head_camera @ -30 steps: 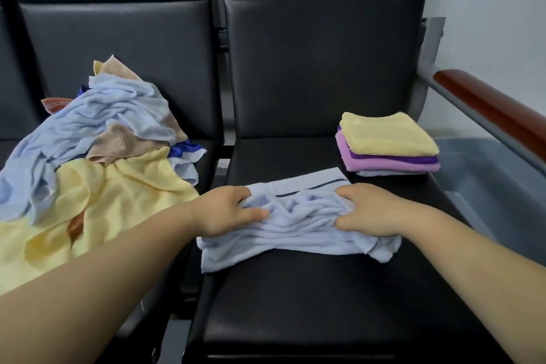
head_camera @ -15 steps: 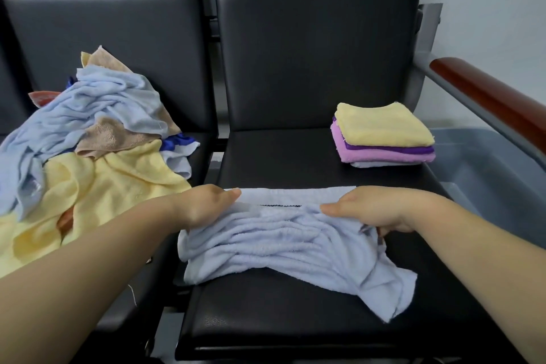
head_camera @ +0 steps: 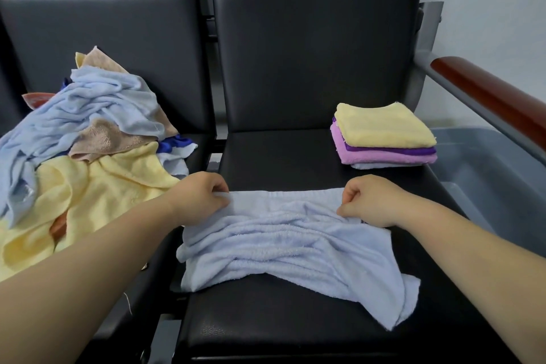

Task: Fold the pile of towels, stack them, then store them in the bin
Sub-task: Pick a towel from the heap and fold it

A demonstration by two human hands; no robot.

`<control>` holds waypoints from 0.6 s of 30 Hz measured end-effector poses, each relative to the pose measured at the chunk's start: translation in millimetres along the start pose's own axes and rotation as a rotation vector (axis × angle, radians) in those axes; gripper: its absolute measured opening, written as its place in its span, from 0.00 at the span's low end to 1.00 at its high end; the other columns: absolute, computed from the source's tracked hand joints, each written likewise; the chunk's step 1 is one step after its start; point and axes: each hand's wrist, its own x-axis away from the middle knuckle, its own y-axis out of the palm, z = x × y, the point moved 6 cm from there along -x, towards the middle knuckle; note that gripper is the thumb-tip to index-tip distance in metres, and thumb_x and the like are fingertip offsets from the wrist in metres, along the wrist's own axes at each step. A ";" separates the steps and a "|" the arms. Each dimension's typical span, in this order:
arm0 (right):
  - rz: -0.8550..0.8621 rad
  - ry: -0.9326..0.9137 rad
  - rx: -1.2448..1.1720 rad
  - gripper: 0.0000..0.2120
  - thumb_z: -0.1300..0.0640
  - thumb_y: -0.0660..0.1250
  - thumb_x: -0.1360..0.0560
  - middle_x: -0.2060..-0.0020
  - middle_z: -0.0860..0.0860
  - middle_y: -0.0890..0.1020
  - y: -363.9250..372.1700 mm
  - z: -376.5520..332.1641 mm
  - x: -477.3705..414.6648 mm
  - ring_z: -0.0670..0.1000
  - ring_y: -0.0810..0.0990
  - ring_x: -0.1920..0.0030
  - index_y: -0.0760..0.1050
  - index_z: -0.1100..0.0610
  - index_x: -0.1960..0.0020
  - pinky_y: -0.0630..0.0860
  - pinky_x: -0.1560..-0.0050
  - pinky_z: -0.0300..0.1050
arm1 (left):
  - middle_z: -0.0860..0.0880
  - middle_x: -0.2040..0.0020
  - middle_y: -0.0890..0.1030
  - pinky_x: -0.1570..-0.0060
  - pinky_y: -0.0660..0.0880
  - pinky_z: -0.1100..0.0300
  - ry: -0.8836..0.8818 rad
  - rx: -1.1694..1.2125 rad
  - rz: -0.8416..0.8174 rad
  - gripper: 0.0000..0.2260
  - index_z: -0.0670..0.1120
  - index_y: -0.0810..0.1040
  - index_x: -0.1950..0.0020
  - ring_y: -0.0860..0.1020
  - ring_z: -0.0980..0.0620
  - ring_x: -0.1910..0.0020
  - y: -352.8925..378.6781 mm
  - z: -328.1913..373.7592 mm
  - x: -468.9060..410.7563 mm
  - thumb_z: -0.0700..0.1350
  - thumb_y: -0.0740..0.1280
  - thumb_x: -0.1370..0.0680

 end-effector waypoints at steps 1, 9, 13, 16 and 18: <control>-0.024 -0.001 0.005 0.06 0.52 0.77 0.29 0.57 0.46 0.84 0.7 -0.2 0.2 0.48 0.83 0.56 0.82 0.51 0.55 0.81 0.53 0.47 | 0.57 0.58 0.80 0.57 0.73 0.59 0.001 -0.001 0.016 0.02 0.52 0.80 0.53 0.79 0.54 0.56 -0.6 0.0 -0.6 0.49 0.69 0.21; 0.013 0.004 0.061 0.08 0.58 0.76 0.27 0.55 0.45 0.83 -5.8 7.2 -7.2 0.48 0.83 0.56 0.79 0.47 0.55 0.80 0.56 0.44 | 0.55 0.58 0.80 0.60 0.72 0.60 -0.001 -0.026 -0.009 0.06 0.52 0.78 0.56 0.78 0.55 0.58 9.6 -7.2 -7.8 0.51 0.67 0.20; 0.109 0.015 0.110 0.09 0.56 0.75 0.25 0.55 0.44 0.82 -10.0 8.4 -10.4 0.47 0.80 0.52 0.77 0.45 0.56 0.78 0.51 0.44 | 0.54 0.58 0.81 0.58 0.75 0.59 -0.013 -0.038 -0.040 0.07 0.53 0.77 0.56 0.78 0.55 0.58 16.9 -12.2 -10.0 0.53 0.67 0.20; 0.092 0.016 0.123 0.05 0.54 0.75 0.26 0.57 0.44 0.83 -9.8 7.3 -7.7 0.45 0.80 0.55 0.80 0.47 0.55 0.79 0.53 0.44 | 0.54 0.58 0.81 0.57 0.76 0.58 -0.006 -0.047 -0.035 0.07 0.53 0.77 0.56 0.78 0.55 0.58 16.8 -11.7 -10.6 0.53 0.67 0.20; 0.058 0.017 0.104 0.04 0.53 0.76 0.27 0.57 0.44 0.83 -10.2 6.6 -6.2 0.45 0.81 0.56 0.81 0.48 0.55 0.79 0.54 0.44 | 0.55 0.58 0.81 0.58 0.75 0.58 -0.001 -0.053 -0.029 0.06 0.54 0.76 0.56 0.79 0.54 0.58 16.3 -10.7 -10.5 0.52 0.67 0.20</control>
